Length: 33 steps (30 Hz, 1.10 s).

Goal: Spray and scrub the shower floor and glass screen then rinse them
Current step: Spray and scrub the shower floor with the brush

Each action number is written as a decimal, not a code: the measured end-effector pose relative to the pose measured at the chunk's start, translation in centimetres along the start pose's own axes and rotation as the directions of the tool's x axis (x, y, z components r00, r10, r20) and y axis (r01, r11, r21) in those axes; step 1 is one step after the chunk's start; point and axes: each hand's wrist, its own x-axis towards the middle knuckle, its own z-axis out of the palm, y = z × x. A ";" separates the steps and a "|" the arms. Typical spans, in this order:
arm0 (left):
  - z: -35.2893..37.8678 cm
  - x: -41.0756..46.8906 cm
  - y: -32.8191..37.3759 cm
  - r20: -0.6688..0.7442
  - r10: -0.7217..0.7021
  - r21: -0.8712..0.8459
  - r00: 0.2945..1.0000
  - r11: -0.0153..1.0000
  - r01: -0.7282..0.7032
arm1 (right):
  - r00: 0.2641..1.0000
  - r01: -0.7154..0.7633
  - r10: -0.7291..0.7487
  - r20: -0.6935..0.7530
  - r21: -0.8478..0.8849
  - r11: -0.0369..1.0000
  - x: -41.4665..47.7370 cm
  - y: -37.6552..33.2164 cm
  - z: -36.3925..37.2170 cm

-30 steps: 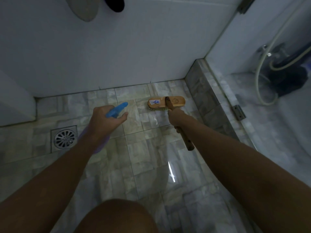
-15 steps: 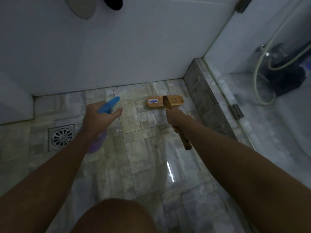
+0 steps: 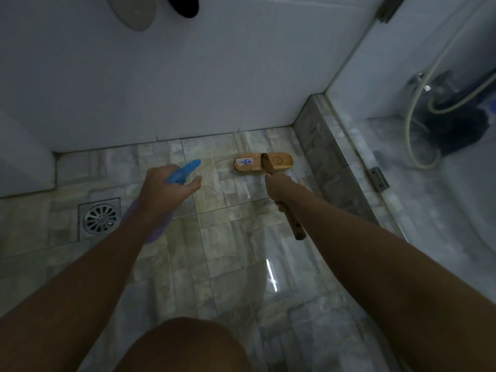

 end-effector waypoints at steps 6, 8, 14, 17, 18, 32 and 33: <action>0.1 0.0 -0.5 -0.007 0.019 0.001 1.000 1.000 -0.019 | 1.000 0.013 -0.014 -0.018 -0.022 1.000 0.0 0.1 -0.1; 0.0 -0.2 -0.2 -0.029 0.017 0.006 0.999 1.000 -0.017 | 1.000 0.009 -0.010 -0.019 -0.040 0.999 0.0 0.0 -0.1; -1.8 -0.3 -1.7 -0.281 -0.030 -0.050 0.959 0.999 0.016 | 0.989 0.094 -0.071 0.132 -0.182 0.979 -4.9 1.9 3.2; -2.4 -0.6 -2.4 -0.357 -0.013 -0.052 0.934 0.999 -0.005 | 0.976 0.122 -0.058 0.208 -0.309 0.943 -7.7 4.4 3.9; -2.5 -0.6 -2.6 -0.371 -0.005 -0.050 0.929 0.999 -0.014 | 0.979 0.102 -0.043 0.197 -0.301 0.948 -7.7 4.4 3.2; -2.0 -0.2 -2.6 -0.341 -0.035 -0.104 0.940 0.995 -0.001 | 0.982 0.175 -0.158 0.102 -0.189 0.966 -0.5 -6.0 4.7; -2.1 -0.3 -2.6 -0.344 -0.040 -0.103 0.938 0.995 0.005 | 0.974 0.208 -0.180 0.134 -0.234 0.950 -2.0 -4.7 5.3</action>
